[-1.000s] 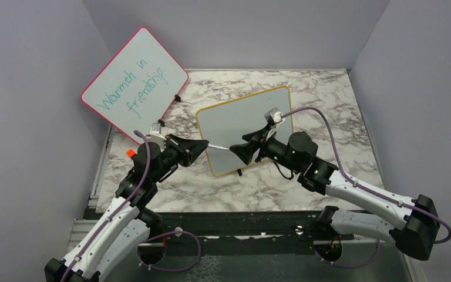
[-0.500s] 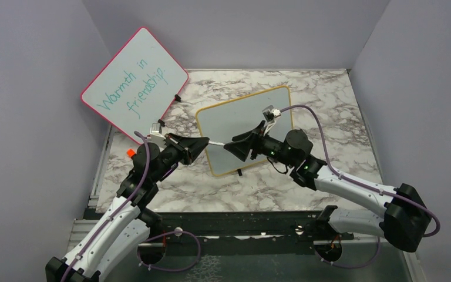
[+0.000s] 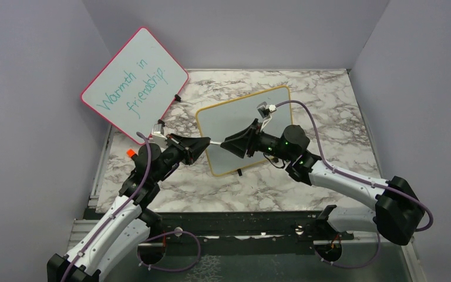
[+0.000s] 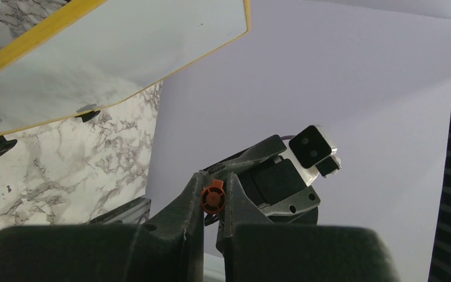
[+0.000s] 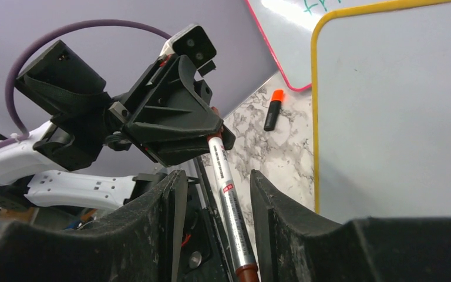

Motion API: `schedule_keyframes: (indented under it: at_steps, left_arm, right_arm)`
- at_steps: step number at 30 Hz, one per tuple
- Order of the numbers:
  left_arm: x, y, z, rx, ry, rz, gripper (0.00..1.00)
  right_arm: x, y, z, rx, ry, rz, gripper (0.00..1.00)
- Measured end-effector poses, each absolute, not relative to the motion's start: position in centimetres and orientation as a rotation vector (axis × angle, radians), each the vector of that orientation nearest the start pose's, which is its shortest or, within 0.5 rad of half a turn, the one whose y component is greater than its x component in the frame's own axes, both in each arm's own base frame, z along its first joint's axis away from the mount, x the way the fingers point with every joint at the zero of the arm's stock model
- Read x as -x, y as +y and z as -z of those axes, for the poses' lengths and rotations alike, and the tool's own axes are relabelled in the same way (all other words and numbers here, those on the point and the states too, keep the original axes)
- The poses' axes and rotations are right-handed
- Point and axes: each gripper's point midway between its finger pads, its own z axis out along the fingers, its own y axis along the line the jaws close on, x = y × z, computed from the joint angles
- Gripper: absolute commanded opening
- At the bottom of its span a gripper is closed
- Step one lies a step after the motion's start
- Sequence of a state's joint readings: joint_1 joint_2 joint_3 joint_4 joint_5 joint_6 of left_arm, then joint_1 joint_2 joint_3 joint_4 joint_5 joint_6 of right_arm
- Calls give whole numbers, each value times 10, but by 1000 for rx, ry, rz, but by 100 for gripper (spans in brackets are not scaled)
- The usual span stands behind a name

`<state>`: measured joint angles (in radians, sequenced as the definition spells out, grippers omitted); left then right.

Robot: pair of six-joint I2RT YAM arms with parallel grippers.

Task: Write a sentence on the whiteboard
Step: Open the whiteboard marker at the center of the board.

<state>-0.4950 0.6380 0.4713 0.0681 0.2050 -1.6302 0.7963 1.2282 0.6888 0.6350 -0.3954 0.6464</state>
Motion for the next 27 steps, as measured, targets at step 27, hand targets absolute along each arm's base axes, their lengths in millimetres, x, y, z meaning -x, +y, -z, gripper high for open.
schedule_keyframes:
  at_steps: [27]
  left_arm:
    - [-223, -208, -269, 911, 1777, 1692, 0]
  right_arm:
    - [-216, 353, -270, 533, 1654, -1405, 33]
